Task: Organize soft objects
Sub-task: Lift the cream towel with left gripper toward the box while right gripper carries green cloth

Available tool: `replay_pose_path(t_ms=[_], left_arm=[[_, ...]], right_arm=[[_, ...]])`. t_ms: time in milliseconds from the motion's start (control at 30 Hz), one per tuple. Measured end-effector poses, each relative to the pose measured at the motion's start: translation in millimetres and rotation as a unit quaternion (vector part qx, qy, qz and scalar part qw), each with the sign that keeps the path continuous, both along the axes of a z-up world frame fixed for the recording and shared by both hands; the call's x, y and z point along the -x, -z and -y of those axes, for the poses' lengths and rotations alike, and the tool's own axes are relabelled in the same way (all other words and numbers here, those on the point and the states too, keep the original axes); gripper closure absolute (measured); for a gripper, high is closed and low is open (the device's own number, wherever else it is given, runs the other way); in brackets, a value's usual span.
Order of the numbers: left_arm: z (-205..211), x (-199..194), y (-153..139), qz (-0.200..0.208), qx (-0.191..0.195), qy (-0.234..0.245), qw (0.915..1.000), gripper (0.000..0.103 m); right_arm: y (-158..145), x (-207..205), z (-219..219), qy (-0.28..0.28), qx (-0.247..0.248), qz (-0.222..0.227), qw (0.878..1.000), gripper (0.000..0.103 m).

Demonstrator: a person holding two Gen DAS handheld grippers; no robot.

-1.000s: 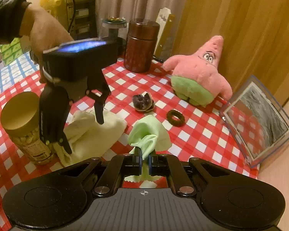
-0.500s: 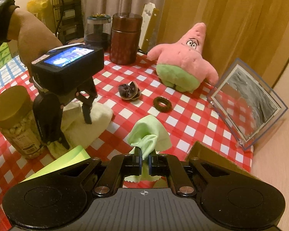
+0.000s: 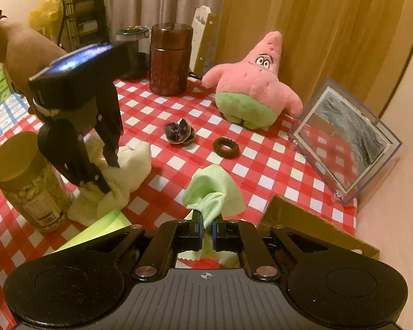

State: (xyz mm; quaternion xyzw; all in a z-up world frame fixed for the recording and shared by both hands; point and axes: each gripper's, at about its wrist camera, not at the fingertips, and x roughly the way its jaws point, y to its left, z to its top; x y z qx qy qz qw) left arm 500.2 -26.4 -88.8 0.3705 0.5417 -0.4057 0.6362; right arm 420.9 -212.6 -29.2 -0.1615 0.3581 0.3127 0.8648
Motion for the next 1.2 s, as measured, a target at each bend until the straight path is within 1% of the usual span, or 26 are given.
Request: replay_pose_path(t_ms=[167, 300, 467, 667, 800, 967, 1200], left_arm=[[-6, -1, -29, 0.027, 0.020, -0.030, 0.9990, 0.081], [-9, 2, -51, 0.049, 0.034, -0.060, 0.9964, 0.082], [-18, 7, -81, 0.074, 0.057, -0.090, 0.9916, 0.083], [-24, 19, -120, 0.104, 0.089, -0.119, 0.9834, 0.083], [-26, 27, -148, 0.122, 0.112, -0.141, 0.9761, 0.083], [-25, 40, -186, 0.142, 0.143, -0.169, 0.9649, 0.083], [-11, 65, -232, 0.157, 0.203, -0.202, 0.9452, 0.083]], right_arm=[[-5, 6, -2, 0.010, 0.001, -0.004, 1.000, 0.097], [-14, 13, 1, 0.019, -0.001, -0.004, 1.000, 0.097], [-27, 26, 6, 0.031, -0.006, -0.001, 1.000, 0.097], [-47, 46, 12, 0.048, -0.013, 0.009, 0.999, 0.097], [-63, 60, 19, 0.063, -0.019, 0.020, 0.998, 0.097], [-84, 75, 37, 0.097, -0.036, 0.029, 0.994, 0.097], [-108, 101, 72, 0.152, -0.054, 0.045, 0.986, 0.097]])
